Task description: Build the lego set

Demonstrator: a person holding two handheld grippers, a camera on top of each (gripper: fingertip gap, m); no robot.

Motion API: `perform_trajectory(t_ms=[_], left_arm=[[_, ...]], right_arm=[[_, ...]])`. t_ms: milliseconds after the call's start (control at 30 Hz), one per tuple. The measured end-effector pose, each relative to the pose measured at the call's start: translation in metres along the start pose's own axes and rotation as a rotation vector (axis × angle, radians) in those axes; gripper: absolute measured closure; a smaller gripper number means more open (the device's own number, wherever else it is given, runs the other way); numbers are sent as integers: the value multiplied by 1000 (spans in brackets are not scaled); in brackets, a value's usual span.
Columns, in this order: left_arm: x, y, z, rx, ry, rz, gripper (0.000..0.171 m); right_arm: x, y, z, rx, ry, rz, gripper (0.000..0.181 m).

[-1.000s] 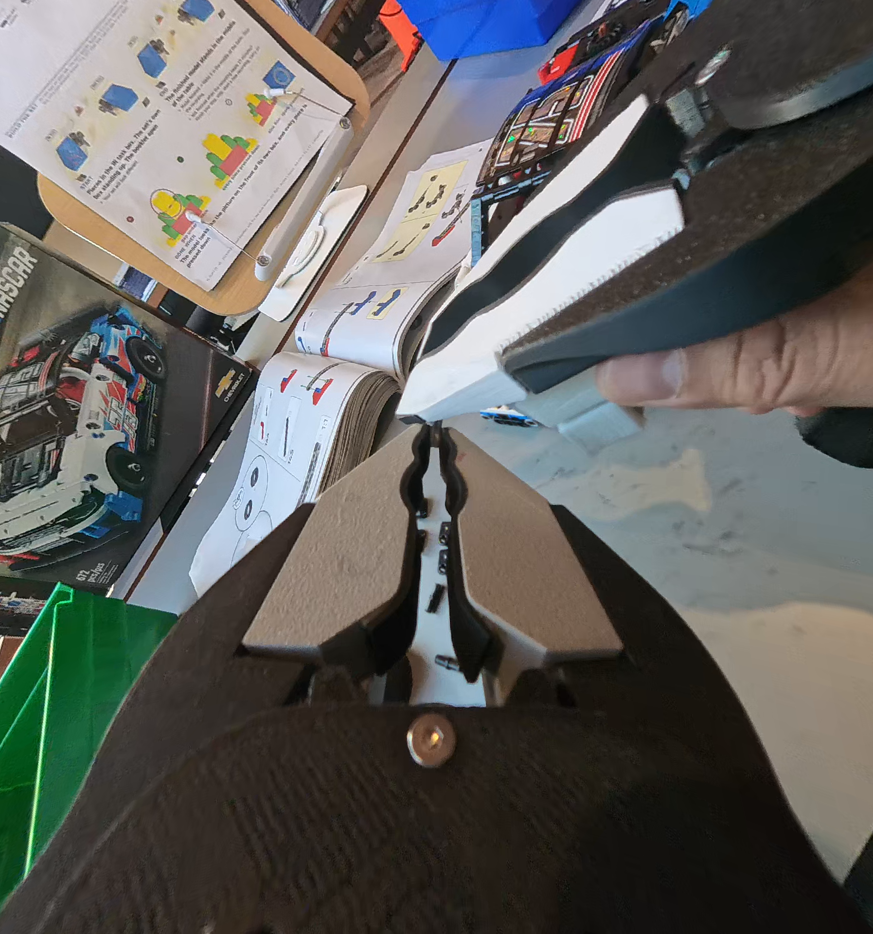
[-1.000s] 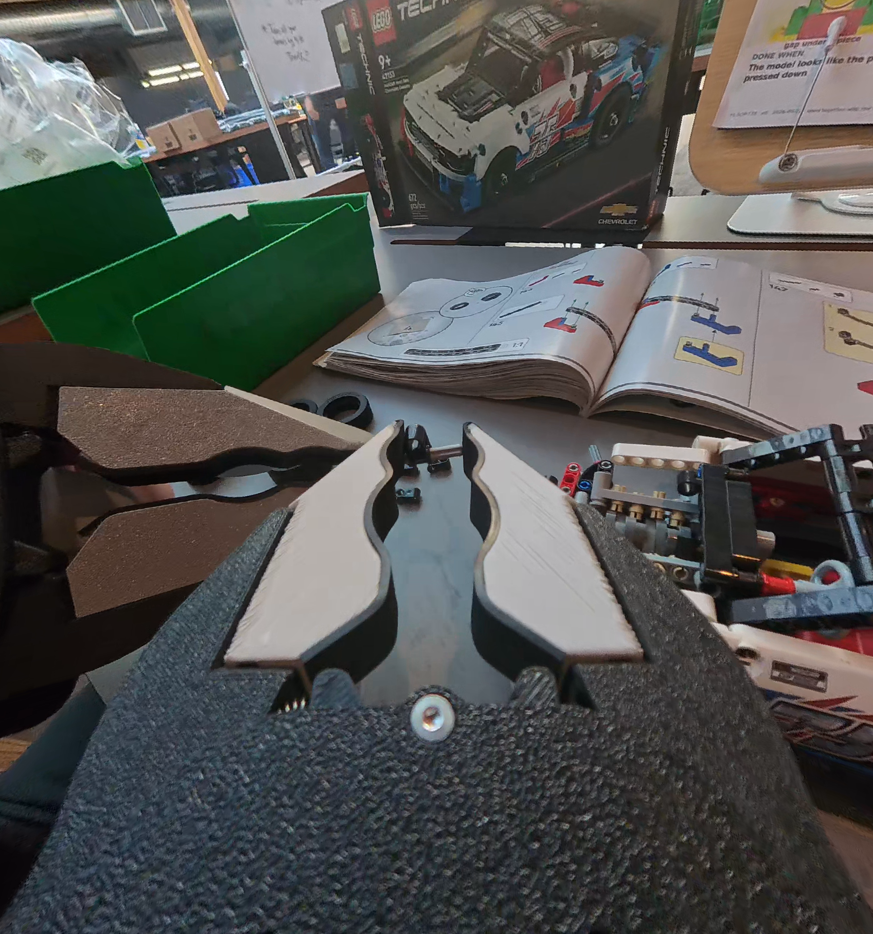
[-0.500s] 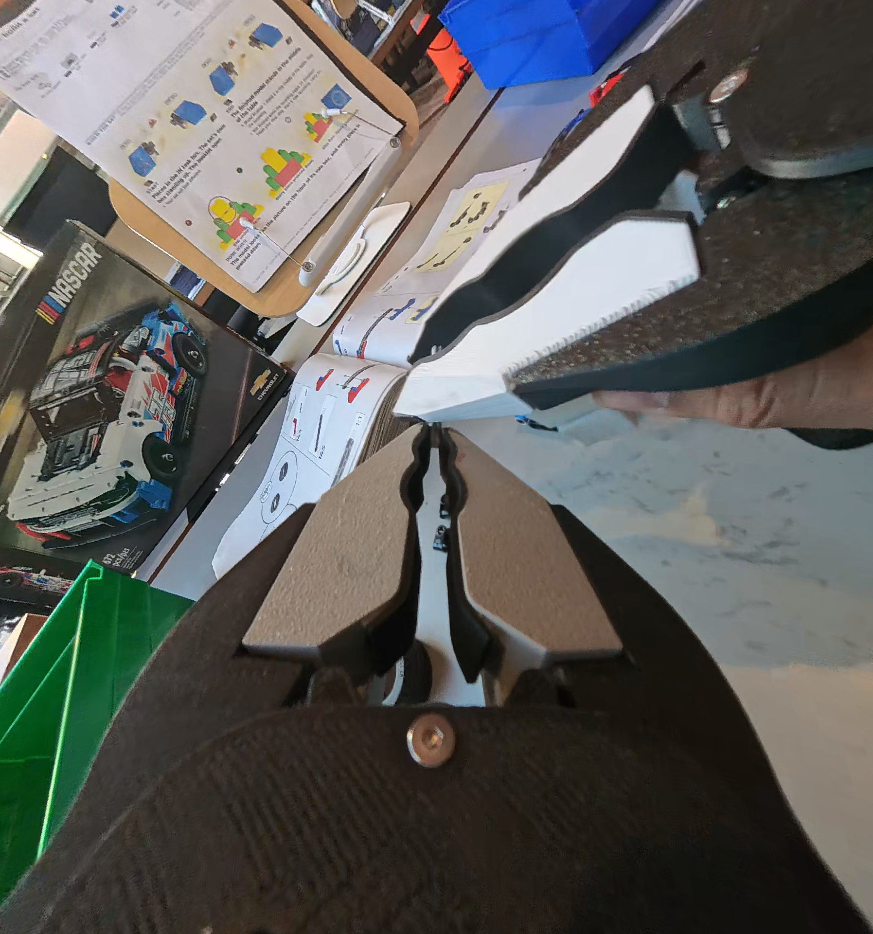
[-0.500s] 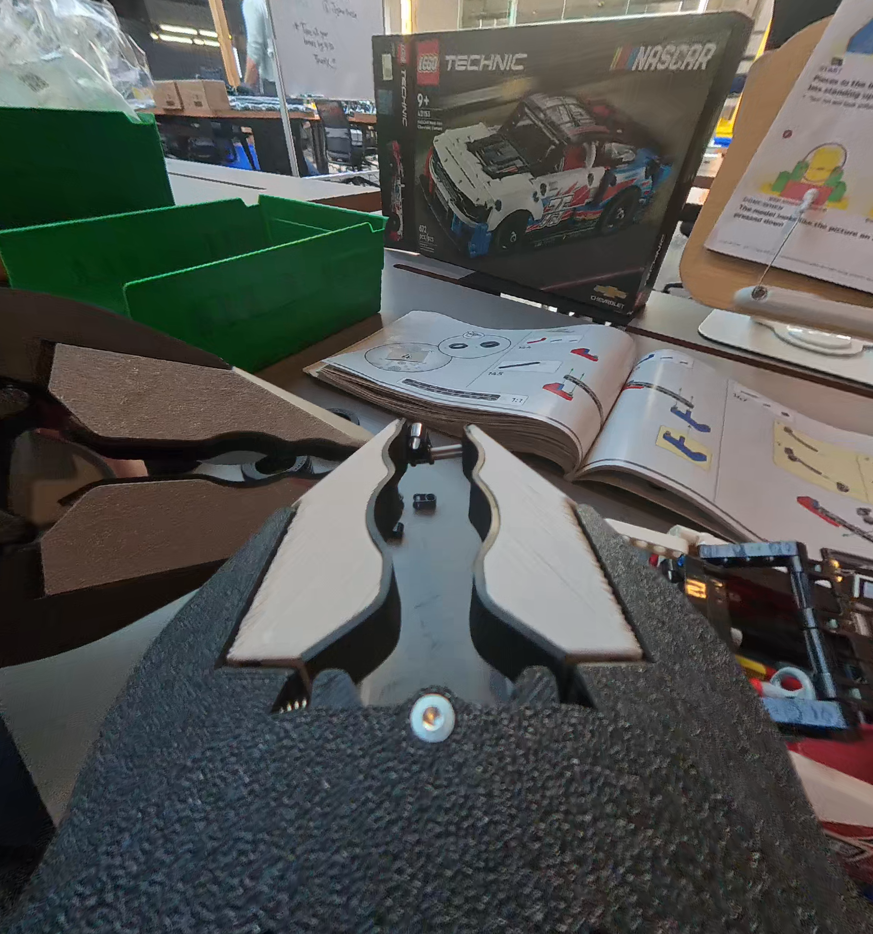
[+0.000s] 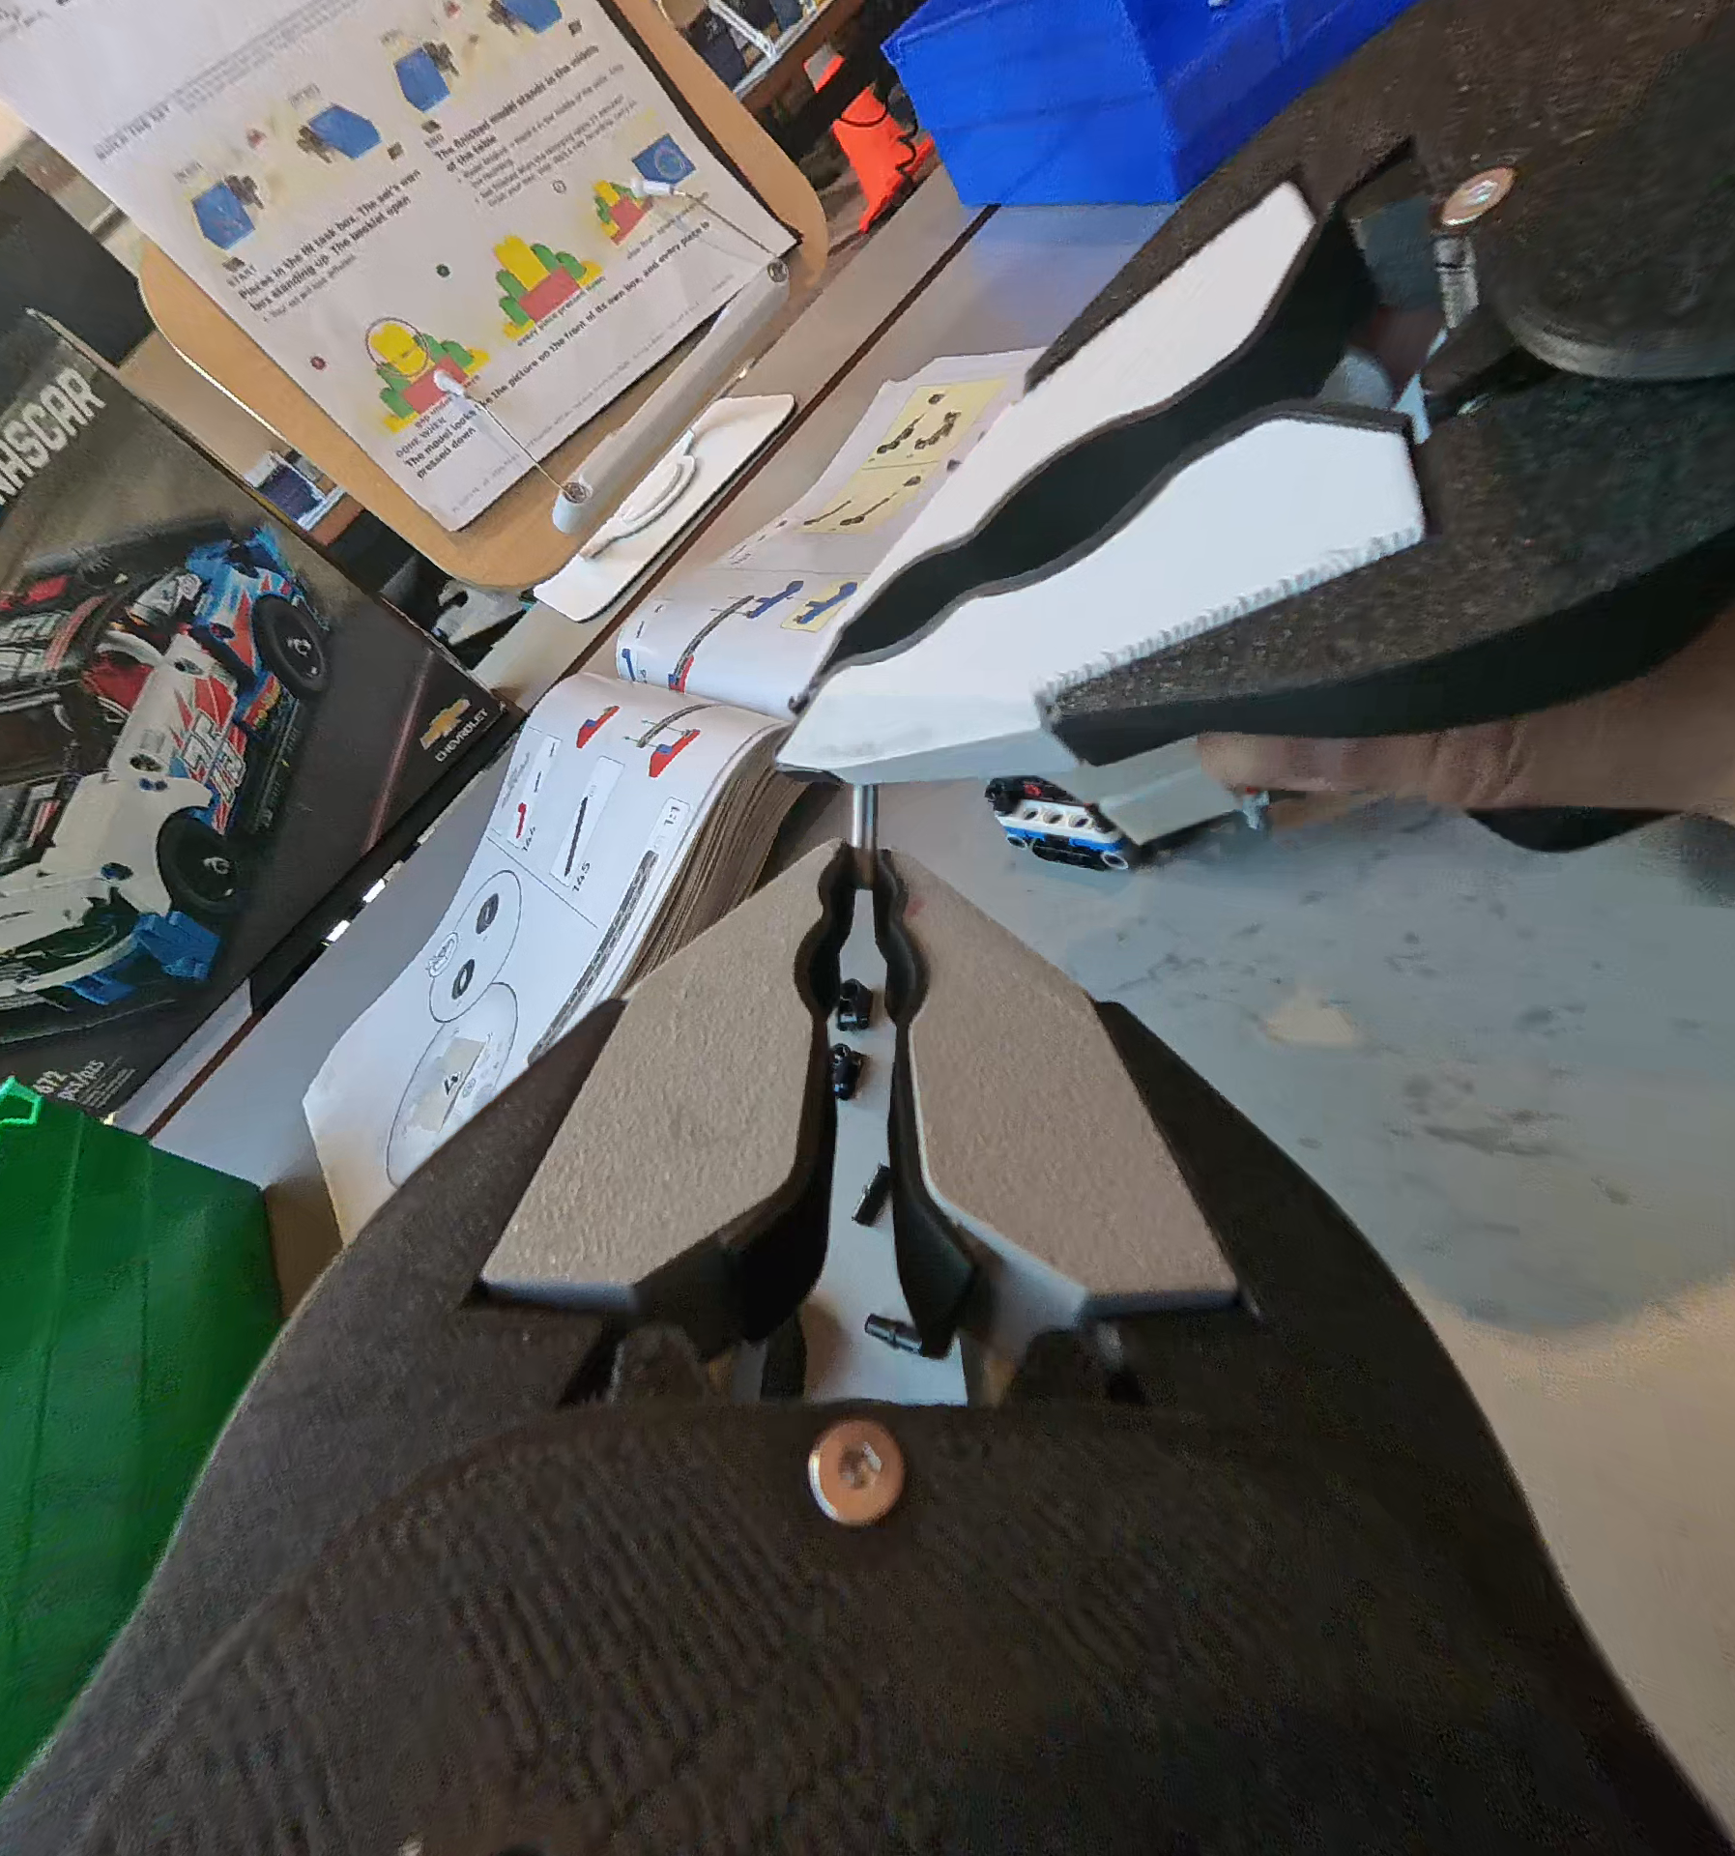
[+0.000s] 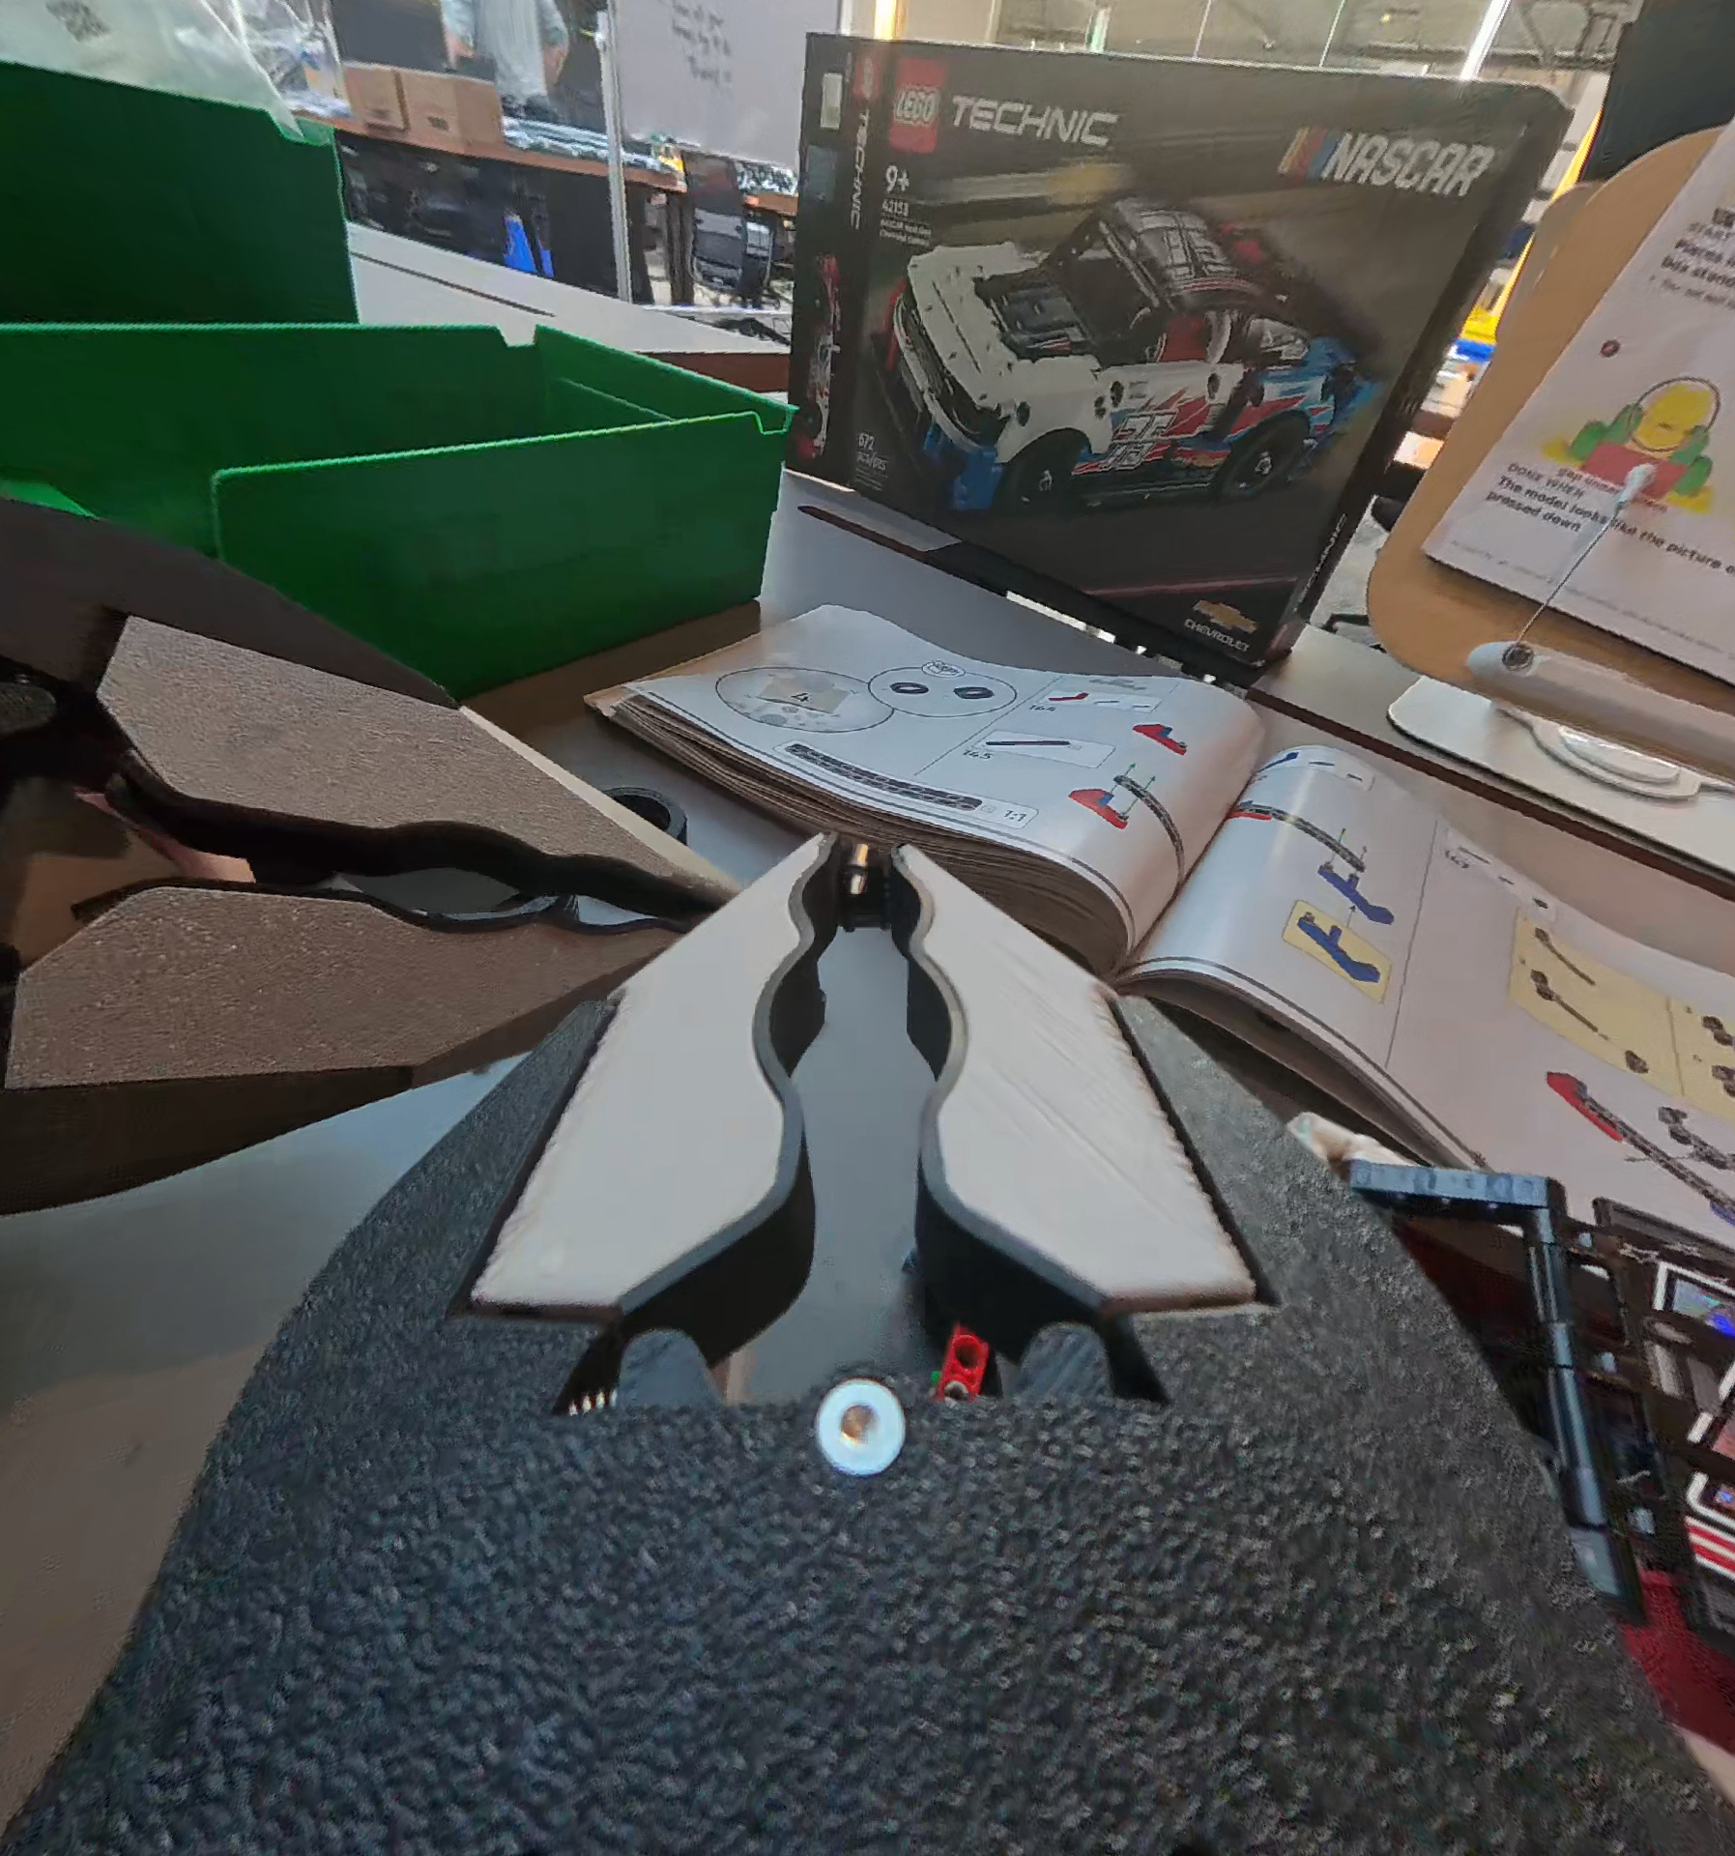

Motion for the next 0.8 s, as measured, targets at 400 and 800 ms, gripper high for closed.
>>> perform_trajectory(t_ms=[400,800], left_arm=[[-3,22,-24,-27,46,-406,170],[-39,11,-44,47,-7,-776,170]], right_arm=[[12,38,24,129,42,135,148],[-104,126,-3,123,59,93,153]])
Point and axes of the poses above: each gripper's, where its closed fingertips meet, y back along the fingers, z out of its top, x = y × z across the jaws, the point moved 7 cm from there along y, back along the fingers, and after that the axes turned 13 degrees about -y, right-handed, at the moved point
